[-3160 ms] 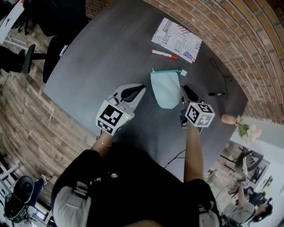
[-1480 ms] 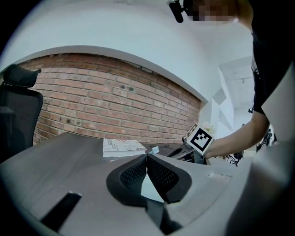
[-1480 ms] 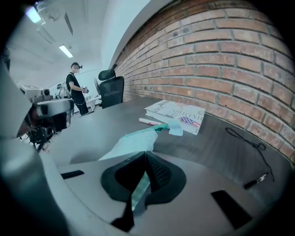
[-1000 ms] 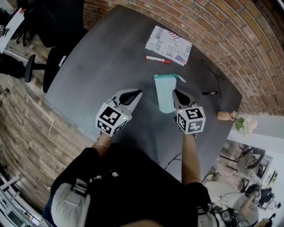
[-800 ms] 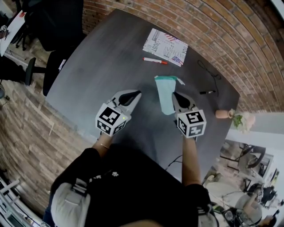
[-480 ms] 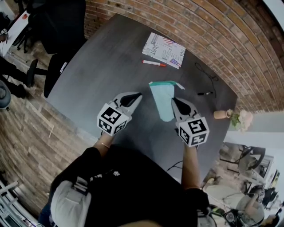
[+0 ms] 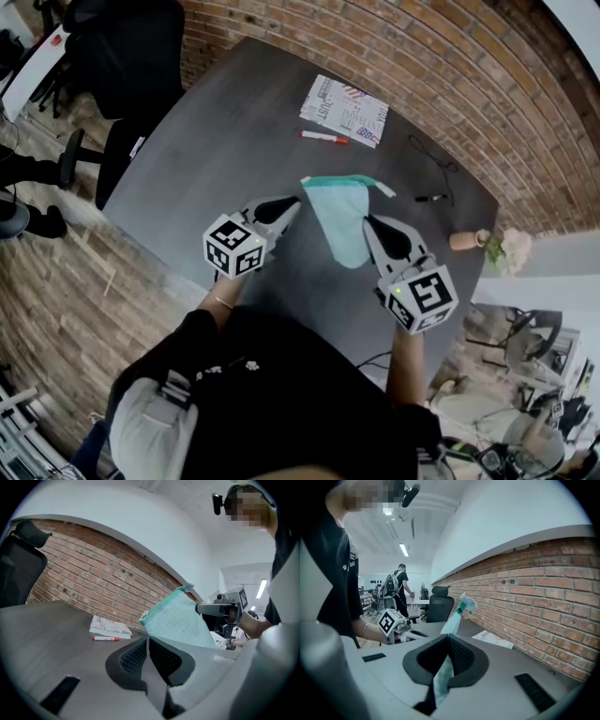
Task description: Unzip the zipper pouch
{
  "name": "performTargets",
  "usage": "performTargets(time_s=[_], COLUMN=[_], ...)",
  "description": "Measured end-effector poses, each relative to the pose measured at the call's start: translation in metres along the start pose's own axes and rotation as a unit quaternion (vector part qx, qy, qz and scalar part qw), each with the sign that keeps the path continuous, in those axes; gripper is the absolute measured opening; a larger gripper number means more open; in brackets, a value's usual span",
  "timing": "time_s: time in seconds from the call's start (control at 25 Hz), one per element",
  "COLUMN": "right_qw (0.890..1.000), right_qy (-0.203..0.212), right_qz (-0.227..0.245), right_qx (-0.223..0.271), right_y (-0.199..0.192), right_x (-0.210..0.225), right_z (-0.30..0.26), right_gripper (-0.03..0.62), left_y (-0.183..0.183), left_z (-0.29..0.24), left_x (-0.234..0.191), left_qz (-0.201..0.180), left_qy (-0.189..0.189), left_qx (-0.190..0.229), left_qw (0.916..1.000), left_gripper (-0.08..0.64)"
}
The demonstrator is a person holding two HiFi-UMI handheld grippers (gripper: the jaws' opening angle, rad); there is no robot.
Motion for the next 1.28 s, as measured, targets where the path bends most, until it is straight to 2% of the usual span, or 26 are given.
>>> performTargets(time_s=[0.12, 0.2, 0.24, 0.44, 0.6, 0.72, 0.84, 0.92, 1.04, 1.28], right_qw=[1.0, 1.0, 1.0, 0.999, 0.999, 0.999, 0.999, 0.999, 0.999, 0.999], right_qy=[0.005, 0.006, 0.007, 0.016, 0.025, 0.029, 0.025, 0.02, 0.011, -0.026], right_qz=[0.008, 0.011, 0.012, 0.003, -0.004, -0.008, -0.015, -0.02, -0.024, -0.021], right_qx=[0.01, 0.014, 0.016, 0.028, 0.035, 0.033, 0.032, 0.032, 0.027, 0.004], right_y=[0.008, 0.012, 0.013, 0.017, 0.019, 0.015, 0.011, 0.009, 0.004, -0.015], right_x=[-0.006, -0.01, -0.011, -0.015, -0.018, -0.019, -0.018, -0.016, -0.013, -0.013], right_z=[0.007, 0.011, 0.012, 0.022, 0.028, 0.029, 0.03, 0.032, 0.032, 0.031], right_gripper=[0.003, 0.003, 0.003, 0.003, 0.003, 0.003, 0.003, 0.003, 0.005, 0.011], left_y=[-0.001, -0.001, -0.001, 0.004, 0.007, 0.011, 0.013, 0.013, 0.014, 0.02], left_z=[0.0, 0.0, -0.001, -0.004, -0.004, -0.005, -0.005, -0.002, -0.001, 0.001], left_x=[-0.001, -0.001, -0.001, 0.002, 0.005, 0.009, 0.012, 0.013, 0.016, 0.024], left_qz=[0.037, 0.069, 0.086, 0.173, 0.204, 0.209, 0.194, 0.179, 0.161, 0.125], left_qy=[-0.028, -0.054, -0.068, -0.135, -0.164, -0.181, -0.174, -0.161, -0.147, -0.113], left_qx=[0.013, 0.028, 0.037, 0.104, 0.13, 0.146, 0.143, 0.138, 0.133, 0.12], left_qw=[0.9988, 0.9958, 0.9933, 0.9701, 0.9563, 0.95, 0.9547, 0.9607, 0.9668, 0.9783], left_gripper=[0.014, 0.1, 0.113, 0.167, 0.183, 0.183, 0.163, 0.083, 0.035, 0.011])
Point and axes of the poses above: the fingertips, and each gripper's own axes: z backward along the fingers, x to its right, y out of its top, the point moved 9 cm from there along z, backward along the fingers, and after that the axes turned 4 degrees about -y, right-handed, at the moved point
